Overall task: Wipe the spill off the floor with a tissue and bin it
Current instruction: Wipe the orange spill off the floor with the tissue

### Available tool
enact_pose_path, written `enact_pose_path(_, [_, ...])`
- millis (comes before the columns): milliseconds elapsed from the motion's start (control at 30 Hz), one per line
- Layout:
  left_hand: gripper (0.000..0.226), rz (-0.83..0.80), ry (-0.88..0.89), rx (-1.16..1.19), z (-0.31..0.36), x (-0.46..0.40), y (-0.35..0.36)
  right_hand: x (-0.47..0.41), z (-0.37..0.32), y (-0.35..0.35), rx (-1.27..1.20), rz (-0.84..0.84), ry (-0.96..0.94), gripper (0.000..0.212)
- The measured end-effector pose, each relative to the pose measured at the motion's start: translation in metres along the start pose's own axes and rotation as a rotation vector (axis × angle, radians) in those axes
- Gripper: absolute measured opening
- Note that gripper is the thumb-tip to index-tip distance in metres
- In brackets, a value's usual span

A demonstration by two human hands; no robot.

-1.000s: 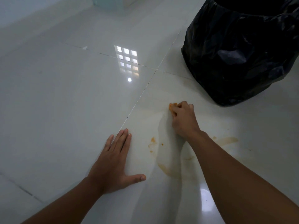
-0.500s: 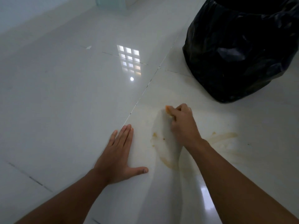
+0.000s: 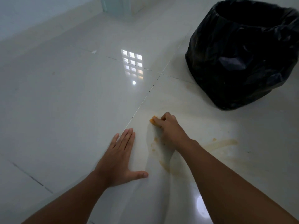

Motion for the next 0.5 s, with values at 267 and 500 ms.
enact_pose_path(267, [0.133,-0.009,0.011,-0.004,0.001,-0.001,0.001,0.043,-0.027,0.02,-0.021,-0.085,-0.237,0.028])
enact_pose_path(500, [0.135,-0.025,0.005,-0.012,0.001,-0.001,0.001,0.043,0.019,-0.02,-0.029,0.206,-0.082,0.041])
Point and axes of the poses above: each hand's wrist, its own x-axis away from the middle knuckle, its own y-axis out of the palm, z = x × y, the point moved 9 cm from there along -x, towards the middle knuckle, and after that the axes turned 12 degrees about z, right-handed, at the moved point
